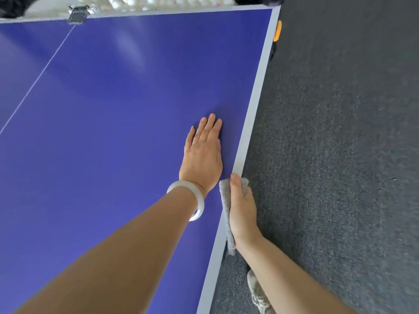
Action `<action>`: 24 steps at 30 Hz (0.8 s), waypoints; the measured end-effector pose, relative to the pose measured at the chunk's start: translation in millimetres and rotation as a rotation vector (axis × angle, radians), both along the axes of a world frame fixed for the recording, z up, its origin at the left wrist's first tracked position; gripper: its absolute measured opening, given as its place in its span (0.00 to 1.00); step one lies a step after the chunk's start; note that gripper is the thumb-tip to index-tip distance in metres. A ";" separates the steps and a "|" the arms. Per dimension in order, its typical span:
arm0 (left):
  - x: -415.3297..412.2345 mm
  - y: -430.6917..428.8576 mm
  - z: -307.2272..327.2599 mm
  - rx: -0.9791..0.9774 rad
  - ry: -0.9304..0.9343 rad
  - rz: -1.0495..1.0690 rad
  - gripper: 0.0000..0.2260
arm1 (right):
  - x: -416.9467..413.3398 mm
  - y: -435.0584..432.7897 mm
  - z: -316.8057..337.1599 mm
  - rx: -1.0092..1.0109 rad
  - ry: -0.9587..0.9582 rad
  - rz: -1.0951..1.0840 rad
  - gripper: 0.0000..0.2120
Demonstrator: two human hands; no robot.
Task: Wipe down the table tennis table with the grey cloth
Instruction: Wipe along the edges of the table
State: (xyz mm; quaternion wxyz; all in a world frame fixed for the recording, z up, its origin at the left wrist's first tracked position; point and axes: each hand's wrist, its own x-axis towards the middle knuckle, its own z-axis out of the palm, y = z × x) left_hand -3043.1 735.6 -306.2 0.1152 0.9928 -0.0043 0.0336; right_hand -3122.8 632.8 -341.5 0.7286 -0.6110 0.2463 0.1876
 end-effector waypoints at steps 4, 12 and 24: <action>-9.1 0.3 7.3 -0.321 -0.021 0.061 0.18 | -1.8 -0.7 -6.4 -0.005 0.008 0.004 0.15; -153.9 7.0 11.2 -0.093 0.076 0.019 0.22 | -0.2 -3.4 -1.0 0.018 0.008 0.028 0.22; -190.9 -9.3 10.9 0.112 0.158 0.156 0.27 | -82.5 14.2 9.5 0.059 0.033 -0.070 0.20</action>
